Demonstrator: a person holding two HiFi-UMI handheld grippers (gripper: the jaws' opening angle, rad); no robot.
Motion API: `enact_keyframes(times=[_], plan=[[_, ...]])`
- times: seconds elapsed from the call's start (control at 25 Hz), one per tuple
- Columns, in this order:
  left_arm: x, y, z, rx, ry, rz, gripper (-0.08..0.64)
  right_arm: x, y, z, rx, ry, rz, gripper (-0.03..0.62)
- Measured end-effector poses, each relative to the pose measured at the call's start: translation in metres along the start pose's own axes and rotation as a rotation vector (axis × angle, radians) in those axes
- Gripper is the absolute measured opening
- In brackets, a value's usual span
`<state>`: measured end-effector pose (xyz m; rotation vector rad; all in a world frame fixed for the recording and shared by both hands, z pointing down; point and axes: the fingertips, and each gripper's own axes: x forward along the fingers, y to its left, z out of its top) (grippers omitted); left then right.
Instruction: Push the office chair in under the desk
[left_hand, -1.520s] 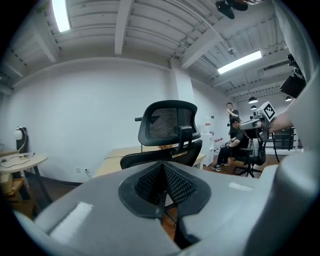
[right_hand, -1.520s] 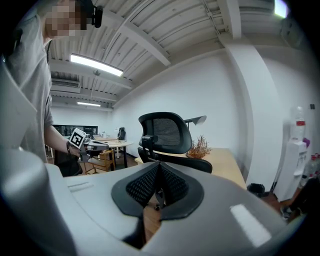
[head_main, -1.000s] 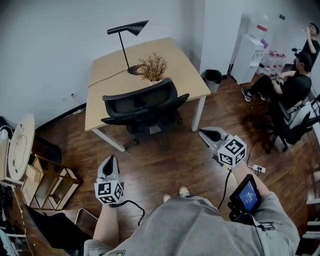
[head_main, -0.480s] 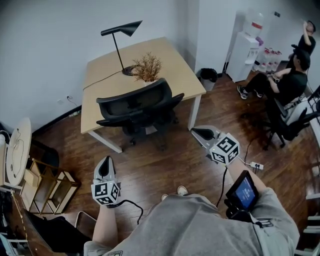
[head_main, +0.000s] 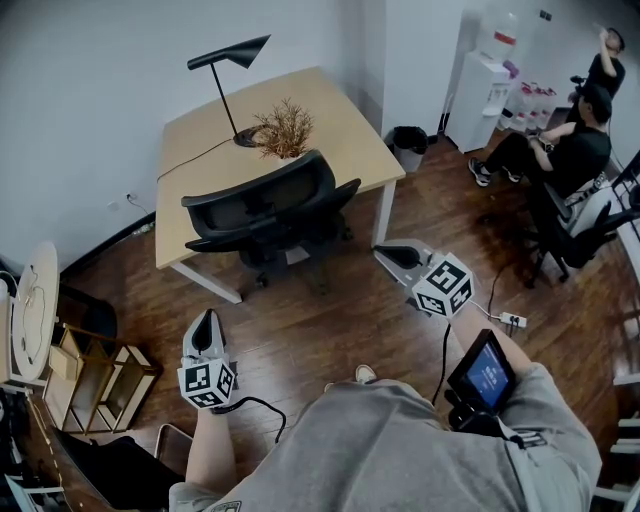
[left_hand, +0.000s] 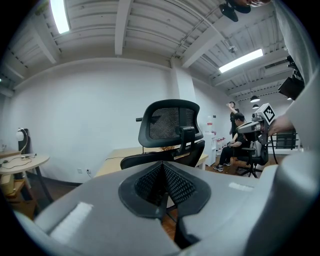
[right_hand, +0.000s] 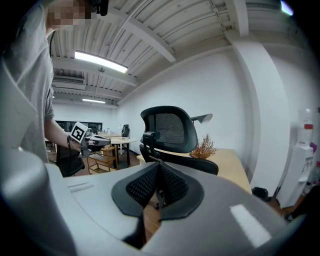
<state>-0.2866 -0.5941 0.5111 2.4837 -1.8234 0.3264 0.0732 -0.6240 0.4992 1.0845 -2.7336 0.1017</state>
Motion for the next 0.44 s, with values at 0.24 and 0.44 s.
enact_keyframes(times=[0.24, 0.44], plan=[[0.002, 0.007, -0.001, -0.001, 0.002, 0.007, 0.002, 0.008, -0.001, 0.000, 0.001, -0.002, 0.006, 0.005], [0.006, 0.010, 0.001, -0.005, 0.001, 0.010, 0.002, 0.013, -0.004, 0.002, 0.000, 0.000, 0.008, 0.005]])
